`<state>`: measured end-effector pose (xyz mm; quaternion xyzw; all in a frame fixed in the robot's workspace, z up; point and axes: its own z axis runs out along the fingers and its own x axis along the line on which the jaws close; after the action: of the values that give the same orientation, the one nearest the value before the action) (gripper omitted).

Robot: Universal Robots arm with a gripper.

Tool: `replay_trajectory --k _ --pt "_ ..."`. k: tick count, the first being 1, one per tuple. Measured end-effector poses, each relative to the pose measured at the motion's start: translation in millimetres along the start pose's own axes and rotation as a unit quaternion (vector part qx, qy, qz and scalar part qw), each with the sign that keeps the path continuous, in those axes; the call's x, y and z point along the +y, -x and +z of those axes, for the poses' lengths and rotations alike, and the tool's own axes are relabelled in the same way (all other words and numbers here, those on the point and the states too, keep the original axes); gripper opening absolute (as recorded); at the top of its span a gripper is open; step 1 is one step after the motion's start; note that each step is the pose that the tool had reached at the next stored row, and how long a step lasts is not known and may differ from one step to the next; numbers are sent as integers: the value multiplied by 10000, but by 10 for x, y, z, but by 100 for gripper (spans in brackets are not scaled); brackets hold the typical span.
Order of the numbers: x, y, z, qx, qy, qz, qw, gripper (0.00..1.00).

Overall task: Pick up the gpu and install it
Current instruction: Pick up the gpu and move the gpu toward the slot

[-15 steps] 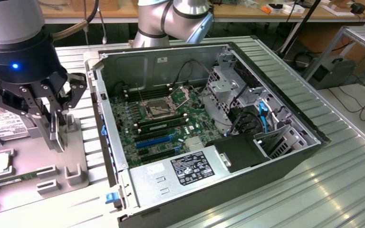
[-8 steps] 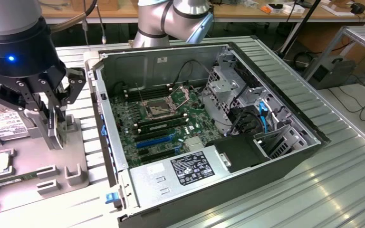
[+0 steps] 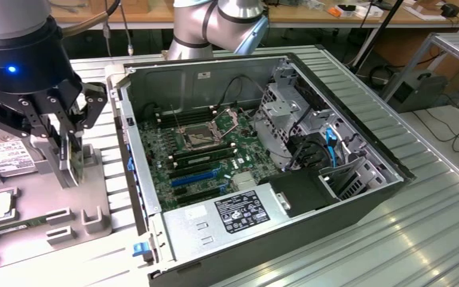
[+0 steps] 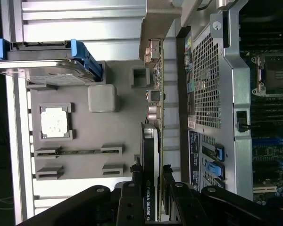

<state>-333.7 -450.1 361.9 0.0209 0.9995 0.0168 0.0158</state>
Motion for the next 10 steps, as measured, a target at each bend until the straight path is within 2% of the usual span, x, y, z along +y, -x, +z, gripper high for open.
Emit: replay_trajectory --k 10 --pt "2 2 -51 0 0 0 10000 27"
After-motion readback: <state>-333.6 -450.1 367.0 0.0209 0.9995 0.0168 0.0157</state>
